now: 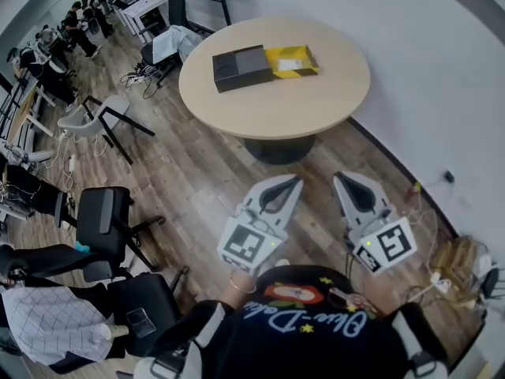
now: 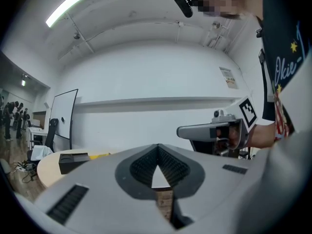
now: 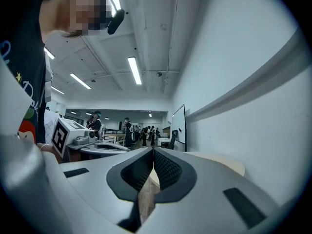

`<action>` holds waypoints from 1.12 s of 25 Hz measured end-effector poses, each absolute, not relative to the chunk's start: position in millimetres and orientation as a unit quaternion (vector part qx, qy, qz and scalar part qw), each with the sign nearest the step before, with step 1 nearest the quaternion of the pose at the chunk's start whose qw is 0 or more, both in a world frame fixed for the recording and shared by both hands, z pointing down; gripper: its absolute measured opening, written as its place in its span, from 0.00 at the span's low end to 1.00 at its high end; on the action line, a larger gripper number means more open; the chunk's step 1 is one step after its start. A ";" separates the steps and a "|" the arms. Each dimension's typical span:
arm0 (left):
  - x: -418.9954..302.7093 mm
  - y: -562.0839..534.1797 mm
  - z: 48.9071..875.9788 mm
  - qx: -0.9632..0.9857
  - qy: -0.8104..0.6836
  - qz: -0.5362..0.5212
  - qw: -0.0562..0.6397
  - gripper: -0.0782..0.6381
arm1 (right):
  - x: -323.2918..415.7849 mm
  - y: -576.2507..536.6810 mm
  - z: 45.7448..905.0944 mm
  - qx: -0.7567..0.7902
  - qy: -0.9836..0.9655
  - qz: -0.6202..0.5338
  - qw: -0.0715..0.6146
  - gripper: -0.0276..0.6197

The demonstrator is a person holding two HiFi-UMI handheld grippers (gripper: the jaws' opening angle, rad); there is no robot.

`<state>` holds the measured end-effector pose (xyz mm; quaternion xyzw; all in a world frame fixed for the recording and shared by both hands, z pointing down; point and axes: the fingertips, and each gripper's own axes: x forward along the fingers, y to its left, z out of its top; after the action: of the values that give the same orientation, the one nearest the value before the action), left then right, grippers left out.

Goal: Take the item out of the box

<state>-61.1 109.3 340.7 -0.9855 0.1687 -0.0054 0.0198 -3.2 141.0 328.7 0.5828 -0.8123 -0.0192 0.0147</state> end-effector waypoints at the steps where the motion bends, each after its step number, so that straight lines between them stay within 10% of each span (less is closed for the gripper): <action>1: -62.8 103.7 342.9 -0.986 0.168 -0.006 0.014 0.10 | -5.1 136.9 329.7 0.584 -0.812 -0.018 0.016 0.04; 28: -11.4 -22.7 354.1 -0.964 0.264 -0.033 -0.001 0.10 | 63.7 -14.5 341.6 0.502 -0.865 0.000 0.007 0.04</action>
<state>-11.4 -22.7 354.1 -0.9640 0.2640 -0.0326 -0.0010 63.7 -14.5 341.6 0.5024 -0.8646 0.0003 0.0067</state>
